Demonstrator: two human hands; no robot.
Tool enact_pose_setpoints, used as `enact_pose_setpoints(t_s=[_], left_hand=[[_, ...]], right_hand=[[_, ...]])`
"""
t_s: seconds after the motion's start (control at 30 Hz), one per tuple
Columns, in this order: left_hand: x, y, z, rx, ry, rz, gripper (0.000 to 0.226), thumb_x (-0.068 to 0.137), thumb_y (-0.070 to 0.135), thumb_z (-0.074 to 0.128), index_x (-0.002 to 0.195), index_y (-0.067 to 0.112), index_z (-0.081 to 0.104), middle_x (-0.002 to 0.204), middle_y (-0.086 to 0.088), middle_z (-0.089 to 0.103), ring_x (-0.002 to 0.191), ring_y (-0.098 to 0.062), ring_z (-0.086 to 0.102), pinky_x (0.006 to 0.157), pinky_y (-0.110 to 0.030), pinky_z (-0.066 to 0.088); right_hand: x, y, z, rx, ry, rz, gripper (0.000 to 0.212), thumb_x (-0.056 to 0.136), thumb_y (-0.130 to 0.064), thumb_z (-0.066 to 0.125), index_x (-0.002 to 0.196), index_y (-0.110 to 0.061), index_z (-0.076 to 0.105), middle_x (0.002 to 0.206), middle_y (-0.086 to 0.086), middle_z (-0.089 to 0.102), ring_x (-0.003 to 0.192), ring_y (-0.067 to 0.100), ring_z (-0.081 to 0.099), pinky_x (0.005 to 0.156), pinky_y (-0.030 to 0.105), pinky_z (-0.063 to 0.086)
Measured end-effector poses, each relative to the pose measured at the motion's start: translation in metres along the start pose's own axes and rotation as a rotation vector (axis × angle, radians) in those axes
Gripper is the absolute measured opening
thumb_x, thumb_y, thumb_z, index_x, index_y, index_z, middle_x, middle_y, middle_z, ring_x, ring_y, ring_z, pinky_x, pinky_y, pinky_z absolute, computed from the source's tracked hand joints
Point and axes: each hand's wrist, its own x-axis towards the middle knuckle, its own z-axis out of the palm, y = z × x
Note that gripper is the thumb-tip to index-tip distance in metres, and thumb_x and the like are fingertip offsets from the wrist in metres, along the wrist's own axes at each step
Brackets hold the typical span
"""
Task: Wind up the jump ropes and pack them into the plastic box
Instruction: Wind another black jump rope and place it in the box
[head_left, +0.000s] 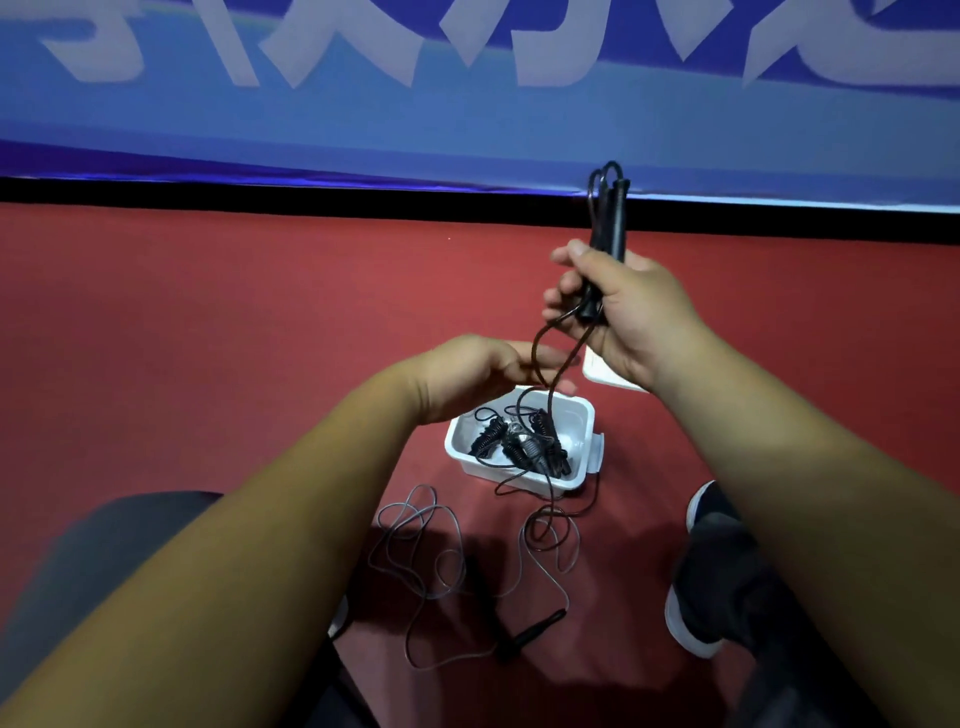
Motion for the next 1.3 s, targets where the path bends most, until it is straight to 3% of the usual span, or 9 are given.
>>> enact_pose_setpoints(t_s=[0.13,0.3,0.37,0.43,0.53,0.7,0.87,1.1,1.3], left_hand=[[-0.003,0.005,-0.006,0.328,-0.052,0.086,0.038,0.106,0.012,0.056,0.143,0.018,0.062,0.122,-0.016,0.074,0.128,-0.025,0.063,0.12,-0.031,0.039],[-0.009,0.011,-0.012,0.581,-0.097,0.007,0.022,0.108,0.022,0.057,0.112,0.026,0.078,0.093,0.004,0.075,0.086,-0.021,0.062,0.086,-0.039,0.052],[-0.012,0.014,-0.015,0.618,-0.075,-0.014,0.022,0.109,0.021,0.054,0.112,0.013,0.074,0.097,0.001,0.077,0.091,-0.019,0.067,0.086,-0.038,0.051],[-0.013,0.015,-0.013,0.594,-0.056,-0.018,0.025,0.111,0.017,0.049,0.111,0.001,0.068,0.111,-0.004,0.079,0.111,-0.018,0.071,0.101,-0.037,0.05],[-0.011,0.013,-0.005,0.486,0.027,-0.06,0.018,0.111,0.012,0.042,0.103,0.005,0.056,0.106,-0.015,0.078,0.114,-0.032,0.071,0.101,-0.042,0.049],[-0.006,0.012,-0.023,0.773,0.408,0.006,0.013,0.107,0.02,0.044,0.101,0.013,0.053,0.084,-0.014,0.071,0.078,-0.027,0.076,0.078,-0.049,0.06],[-0.006,0.019,-0.042,0.766,0.64,0.068,0.01,0.102,0.02,0.049,0.103,0.012,0.055,0.077,-0.006,0.061,0.076,-0.026,0.059,0.07,-0.039,0.049],[-0.005,0.019,-0.044,0.538,0.57,0.176,0.005,0.098,0.006,0.059,0.102,0.007,0.061,0.081,-0.001,0.063,0.073,-0.014,0.056,0.076,-0.033,0.048],[-0.012,0.029,-0.041,0.44,0.402,0.223,0.017,0.095,0.002,0.068,0.112,0.003,0.069,0.088,-0.001,0.069,0.075,-0.008,0.063,0.069,-0.019,0.052]], right_hand=[[0.004,-0.006,-0.012,0.034,0.113,-0.064,0.021,0.11,-0.02,0.058,0.117,-0.001,0.064,0.064,0.002,0.061,0.07,0.022,0.074,0.069,0.039,0.064],[0.005,-0.011,-0.023,0.025,0.21,-0.103,0.027,0.109,-0.015,0.058,0.126,0.006,0.061,0.066,0.006,0.051,0.068,0.026,0.074,0.07,0.046,0.066],[0.005,-0.01,-0.023,0.011,0.213,-0.104,0.027,0.109,-0.013,0.057,0.128,0.006,0.06,0.066,0.006,0.05,0.069,0.029,0.075,0.07,0.049,0.066],[0.004,-0.009,-0.022,0.008,0.201,-0.093,0.027,0.108,-0.012,0.058,0.129,0.006,0.059,0.065,0.006,0.052,0.072,0.033,0.077,0.07,0.05,0.066],[0.004,-0.01,-0.021,0.021,0.16,-0.056,0.027,0.109,-0.013,0.057,0.13,0.004,0.057,0.072,0.012,0.069,0.083,0.041,0.079,0.074,0.052,0.066],[0.0,-0.013,-0.022,-0.229,-0.034,0.049,0.028,0.109,-0.02,0.059,0.13,-0.001,0.061,0.106,0.021,0.079,0.1,0.038,0.079,0.086,0.047,0.065],[-0.01,-0.008,-0.018,-0.263,-0.205,0.194,0.032,0.105,-0.019,0.066,0.131,-0.001,0.063,0.119,0.026,0.075,0.105,0.042,0.077,0.093,0.049,0.063],[-0.027,-0.009,-0.015,-0.379,-0.535,0.458,0.037,0.107,-0.014,0.059,0.14,0.001,0.05,0.126,0.024,0.074,0.111,0.047,0.074,0.093,0.053,0.062],[-0.033,-0.001,-0.017,-0.506,-0.829,0.668,0.039,0.108,-0.01,0.055,0.145,-0.001,0.047,0.139,0.015,0.07,0.092,0.036,0.08,0.066,0.036,0.066]])
